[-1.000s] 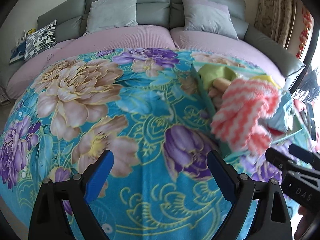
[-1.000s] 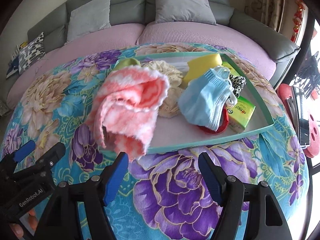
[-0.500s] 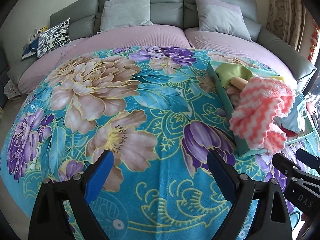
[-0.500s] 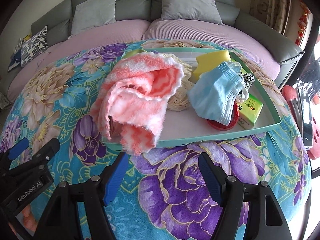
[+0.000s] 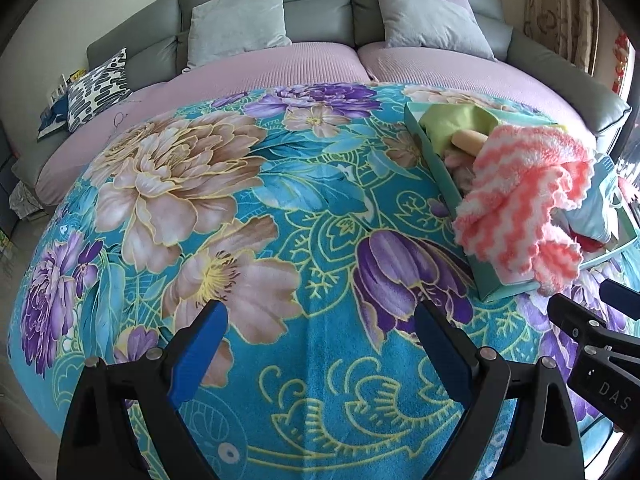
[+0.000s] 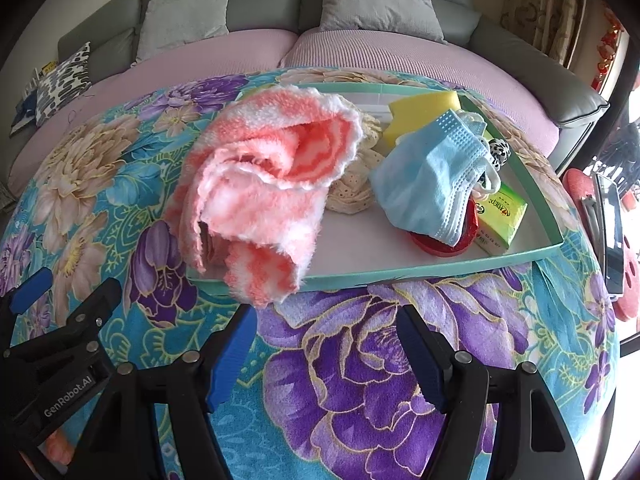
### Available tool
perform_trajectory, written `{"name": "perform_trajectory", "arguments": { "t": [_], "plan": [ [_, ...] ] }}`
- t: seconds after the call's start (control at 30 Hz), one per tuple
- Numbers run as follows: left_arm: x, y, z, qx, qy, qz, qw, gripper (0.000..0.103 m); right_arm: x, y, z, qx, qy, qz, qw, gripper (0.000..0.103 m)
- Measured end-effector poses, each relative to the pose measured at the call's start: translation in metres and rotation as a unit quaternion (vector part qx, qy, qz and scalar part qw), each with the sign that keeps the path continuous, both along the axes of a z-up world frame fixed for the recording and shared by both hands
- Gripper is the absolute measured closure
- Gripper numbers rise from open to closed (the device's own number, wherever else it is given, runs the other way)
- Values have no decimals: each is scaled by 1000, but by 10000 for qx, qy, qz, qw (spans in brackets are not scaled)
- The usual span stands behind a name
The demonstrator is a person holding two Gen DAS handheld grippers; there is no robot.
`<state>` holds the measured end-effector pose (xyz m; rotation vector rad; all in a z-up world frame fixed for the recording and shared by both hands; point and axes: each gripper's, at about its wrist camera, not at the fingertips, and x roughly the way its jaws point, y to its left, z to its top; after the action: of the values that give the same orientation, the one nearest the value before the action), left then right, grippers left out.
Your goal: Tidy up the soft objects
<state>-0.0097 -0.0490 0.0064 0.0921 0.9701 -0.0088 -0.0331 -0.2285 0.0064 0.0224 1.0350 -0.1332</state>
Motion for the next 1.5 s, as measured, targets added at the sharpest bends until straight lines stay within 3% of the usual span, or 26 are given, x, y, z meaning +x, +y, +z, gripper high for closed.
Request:
{"name": "perform_trajectory", "arguments": {
  "t": [0.6,1.5],
  "plan": [
    [7,3,-10,-10,238,20,9997,8,6,-9,-12,-96,202,-54,9997,27],
    [8,6,-11,-1,259,86,9996,8,5,-10,-13,-146,205,-59,9997,27]
  ]
}}
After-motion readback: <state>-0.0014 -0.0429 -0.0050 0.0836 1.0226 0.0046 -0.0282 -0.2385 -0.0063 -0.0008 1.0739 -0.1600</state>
